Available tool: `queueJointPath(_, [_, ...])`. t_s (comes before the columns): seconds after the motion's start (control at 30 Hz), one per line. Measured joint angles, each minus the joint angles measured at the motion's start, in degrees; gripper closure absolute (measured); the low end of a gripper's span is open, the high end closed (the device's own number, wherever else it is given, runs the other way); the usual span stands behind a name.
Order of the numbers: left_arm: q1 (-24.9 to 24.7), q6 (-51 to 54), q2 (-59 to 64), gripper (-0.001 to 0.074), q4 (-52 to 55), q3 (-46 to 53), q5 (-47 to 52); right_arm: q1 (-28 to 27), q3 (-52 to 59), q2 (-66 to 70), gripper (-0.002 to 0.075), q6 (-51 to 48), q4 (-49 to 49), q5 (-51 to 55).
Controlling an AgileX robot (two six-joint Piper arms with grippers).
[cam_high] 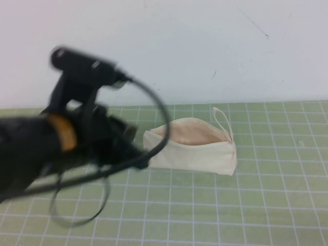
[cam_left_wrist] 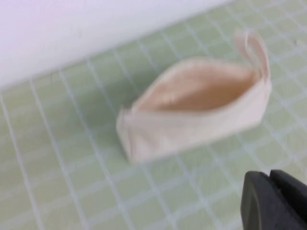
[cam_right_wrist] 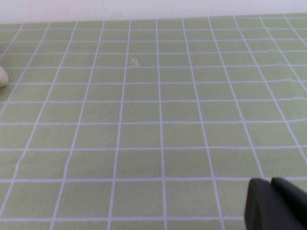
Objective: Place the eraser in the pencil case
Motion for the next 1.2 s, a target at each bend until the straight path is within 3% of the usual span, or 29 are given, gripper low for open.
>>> queueJointPath(0.13, [0.0, -0.4, -4.3, 0.0735, 0.6, 4.6, 4.0, 0.0, 0.0, 0.0, 0.0727, 0.0, 0.0, 0.0])
queueJointPath(0.4, [0.0, -1.3, -12.2, 0.0736, 3.5, 5.5, 24.9, 0.0, 0.0, 0.0, 0.0727, 0.0, 0.0, 0.0])
queueJointPath(0.5, [0.0, -1.3, -17.0, 0.0736, 5.9, 7.1, 26.1, 0.0, 0.0, 0.0, 0.0727, 0.0, 0.0, 0.0])
queueJointPath(0.63, [2.1, 0.8, -24.6, 0.0736, 7.2, 14.3, 16.5, 0.0, 0.0, 0.0, 0.0727, 0.0, 0.0, 0.0])
queueJointPath(0.9, [17.2, 6.6, -42.1, 0.0736, 1.3, 36.9, -11.8, 0.0, 0.0, 0.0, 0.0727, 0.0, 0.0, 0.0])
queueJointPath(1.2, [31.3, 7.0, -61.2, 0.0736, -4.3, 54.2, -20.6, 0.0, 0.0, 0.0, 0.0727, 0.0, 0.0, 0.0])
